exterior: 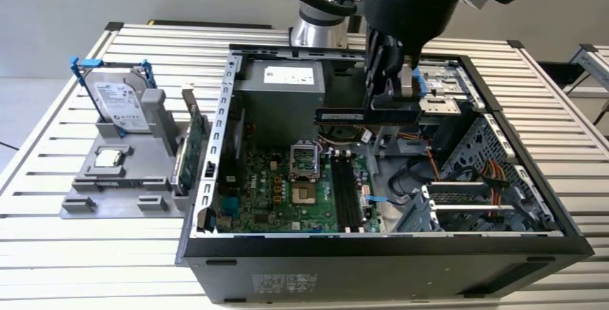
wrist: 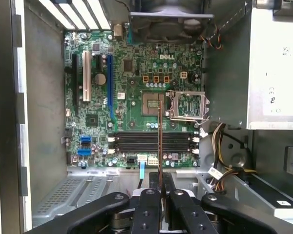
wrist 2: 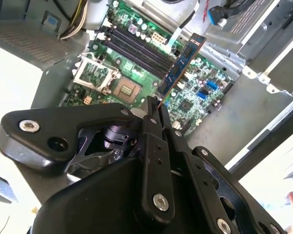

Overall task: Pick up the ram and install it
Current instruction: 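Pick up the ram and move it above insertion slot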

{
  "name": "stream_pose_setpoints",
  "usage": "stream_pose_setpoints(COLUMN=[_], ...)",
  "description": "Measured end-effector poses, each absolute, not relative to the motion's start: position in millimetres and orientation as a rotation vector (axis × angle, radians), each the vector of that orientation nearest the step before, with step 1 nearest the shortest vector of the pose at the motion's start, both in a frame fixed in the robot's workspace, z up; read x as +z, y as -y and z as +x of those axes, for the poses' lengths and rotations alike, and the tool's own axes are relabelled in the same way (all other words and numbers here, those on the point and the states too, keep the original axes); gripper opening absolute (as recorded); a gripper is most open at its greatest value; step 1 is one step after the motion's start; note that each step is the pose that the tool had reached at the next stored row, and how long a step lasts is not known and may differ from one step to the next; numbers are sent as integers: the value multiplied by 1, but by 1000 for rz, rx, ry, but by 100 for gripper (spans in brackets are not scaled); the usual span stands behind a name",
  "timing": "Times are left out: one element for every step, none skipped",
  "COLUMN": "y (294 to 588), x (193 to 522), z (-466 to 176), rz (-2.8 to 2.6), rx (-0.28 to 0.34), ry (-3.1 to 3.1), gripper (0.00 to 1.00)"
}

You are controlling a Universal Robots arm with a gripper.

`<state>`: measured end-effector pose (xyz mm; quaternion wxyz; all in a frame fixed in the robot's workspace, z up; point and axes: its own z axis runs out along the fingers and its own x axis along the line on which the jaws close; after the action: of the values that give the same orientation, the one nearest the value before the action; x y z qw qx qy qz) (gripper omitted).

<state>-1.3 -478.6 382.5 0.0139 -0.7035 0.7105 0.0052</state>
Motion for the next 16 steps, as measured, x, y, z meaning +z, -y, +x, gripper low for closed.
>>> stream_pose_setpoints(y=[479, 479, 479, 479, 479, 479, 479, 479, 479, 479, 479, 479, 479, 479, 479, 479], x=[382, 382, 382, 382, 382, 382, 382, 382, 382, 382, 382, 383, 382, 382, 383, 382], z=[0, 2, 4, 5, 7, 9, 11, 13, 14, 15, 16, 17, 18, 19, 19, 20], rz=[-2190, -2190, -2190, -2189, -2189, -2188, -2186, -2184, -2181, -2178, -2174, -2170, -2164, -2159, -2153, -2148], rx=[16, 16, 16, 16, 16, 16, 16, 16, 16, 16, 16, 16, 16, 16, 15, 15], ry=[-2213, -2213, -2214, -2214, -2215, -2216, -2218, -2220, -2222, -2225, -2229, -2233, -2238, -2244, -2249, -2254], gripper=[0, 0, 0, 0, 0, 0, 0, 0, 0, 0, 0, 0, 0, 0, 0, 0])
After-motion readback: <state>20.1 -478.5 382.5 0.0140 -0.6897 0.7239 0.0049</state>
